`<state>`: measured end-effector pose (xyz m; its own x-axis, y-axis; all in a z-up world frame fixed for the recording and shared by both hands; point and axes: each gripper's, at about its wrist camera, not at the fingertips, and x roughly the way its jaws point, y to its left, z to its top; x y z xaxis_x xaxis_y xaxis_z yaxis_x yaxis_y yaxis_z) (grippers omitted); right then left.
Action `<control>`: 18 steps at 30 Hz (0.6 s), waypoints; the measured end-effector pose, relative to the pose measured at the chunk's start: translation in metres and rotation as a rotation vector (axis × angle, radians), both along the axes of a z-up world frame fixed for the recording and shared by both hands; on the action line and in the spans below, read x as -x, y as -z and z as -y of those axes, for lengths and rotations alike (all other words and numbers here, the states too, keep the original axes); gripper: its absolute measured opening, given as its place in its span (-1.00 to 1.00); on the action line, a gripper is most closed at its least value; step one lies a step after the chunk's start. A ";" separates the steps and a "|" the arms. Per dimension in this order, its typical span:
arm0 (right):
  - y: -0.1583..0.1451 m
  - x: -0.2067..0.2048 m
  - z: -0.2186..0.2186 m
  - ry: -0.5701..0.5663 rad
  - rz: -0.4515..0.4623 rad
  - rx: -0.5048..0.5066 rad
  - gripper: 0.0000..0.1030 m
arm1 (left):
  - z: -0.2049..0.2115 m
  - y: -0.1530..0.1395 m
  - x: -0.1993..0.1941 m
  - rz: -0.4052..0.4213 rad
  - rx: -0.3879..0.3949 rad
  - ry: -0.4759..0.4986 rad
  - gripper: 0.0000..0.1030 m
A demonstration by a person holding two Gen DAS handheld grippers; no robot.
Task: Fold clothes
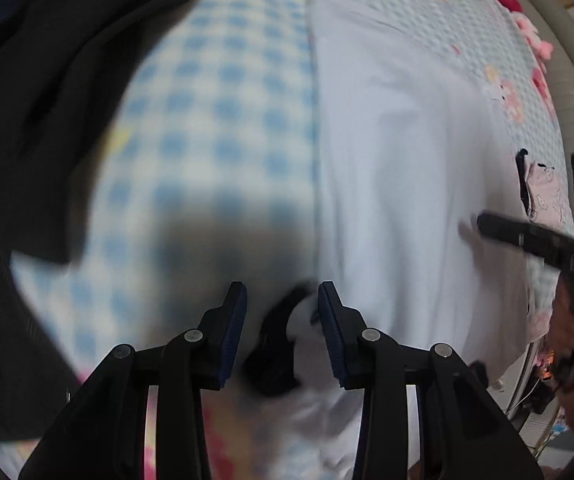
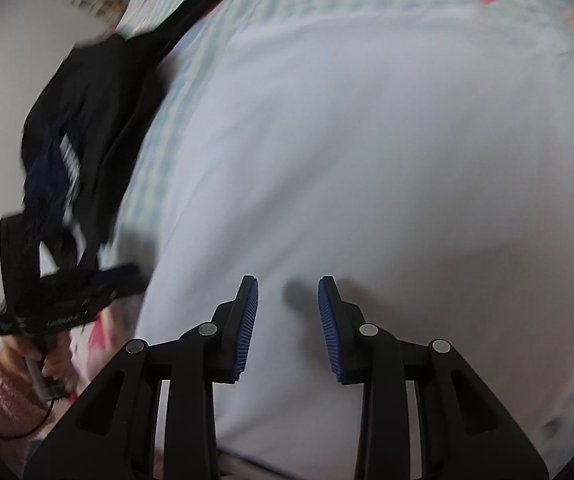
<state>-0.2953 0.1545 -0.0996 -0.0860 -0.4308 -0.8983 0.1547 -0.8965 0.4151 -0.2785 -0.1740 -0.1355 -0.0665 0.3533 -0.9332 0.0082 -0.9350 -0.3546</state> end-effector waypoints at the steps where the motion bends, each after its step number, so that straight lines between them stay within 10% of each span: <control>1: 0.002 -0.010 0.015 -0.025 0.018 0.014 -0.39 | 0.010 0.001 -0.007 0.006 -0.045 -0.045 -0.17; 7: 0.018 -0.058 0.080 -0.102 0.113 0.065 -0.39 | 0.019 0.020 -0.040 0.078 -0.202 -0.135 0.07; 8: 0.021 -0.063 0.084 -0.096 0.122 0.067 -0.39 | 0.015 0.021 -0.045 0.075 -0.212 -0.139 0.00; 10: 0.024 -0.071 0.089 -0.083 0.135 0.075 -0.35 | 0.006 0.023 -0.054 0.074 -0.223 -0.151 -0.82; 18: 0.031 -0.079 0.098 -0.081 0.134 0.011 -0.27 | 0.039 -0.024 -0.061 -0.051 -0.076 -0.289 -0.90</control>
